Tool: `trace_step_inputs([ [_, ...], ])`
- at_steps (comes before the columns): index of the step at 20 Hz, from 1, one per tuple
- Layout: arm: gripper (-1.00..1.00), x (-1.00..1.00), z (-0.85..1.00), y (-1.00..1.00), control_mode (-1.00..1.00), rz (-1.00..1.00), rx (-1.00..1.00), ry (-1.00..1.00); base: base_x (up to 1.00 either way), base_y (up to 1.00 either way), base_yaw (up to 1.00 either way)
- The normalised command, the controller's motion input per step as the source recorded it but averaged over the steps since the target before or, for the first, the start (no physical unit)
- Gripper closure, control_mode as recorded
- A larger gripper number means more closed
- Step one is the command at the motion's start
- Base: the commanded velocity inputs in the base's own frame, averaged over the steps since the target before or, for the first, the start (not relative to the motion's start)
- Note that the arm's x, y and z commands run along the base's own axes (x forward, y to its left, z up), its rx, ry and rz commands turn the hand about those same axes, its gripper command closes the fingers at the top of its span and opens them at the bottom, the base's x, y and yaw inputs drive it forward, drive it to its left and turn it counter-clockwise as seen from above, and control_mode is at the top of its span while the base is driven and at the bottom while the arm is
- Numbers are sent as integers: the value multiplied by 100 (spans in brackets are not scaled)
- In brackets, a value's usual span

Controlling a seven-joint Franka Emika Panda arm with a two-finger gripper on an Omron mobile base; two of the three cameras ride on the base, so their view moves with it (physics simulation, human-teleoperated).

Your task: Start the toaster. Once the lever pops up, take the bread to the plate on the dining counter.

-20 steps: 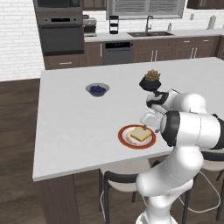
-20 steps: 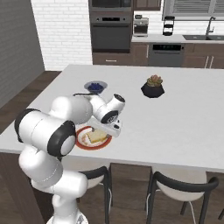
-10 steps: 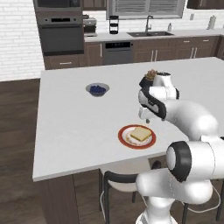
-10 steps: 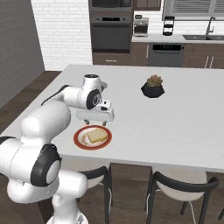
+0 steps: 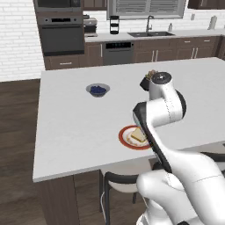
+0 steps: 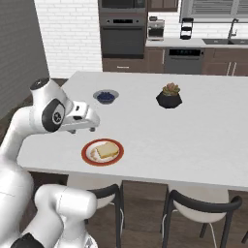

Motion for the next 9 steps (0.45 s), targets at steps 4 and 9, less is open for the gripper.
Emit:
trace_step_inputs([
  [4, -100, -70, 96, 77, -100, 6, -10, -28, 0, 0, 0],
  [9, -100, -43, 26, 95, -100, 9, -24, -7, 0, 0, 0],
])
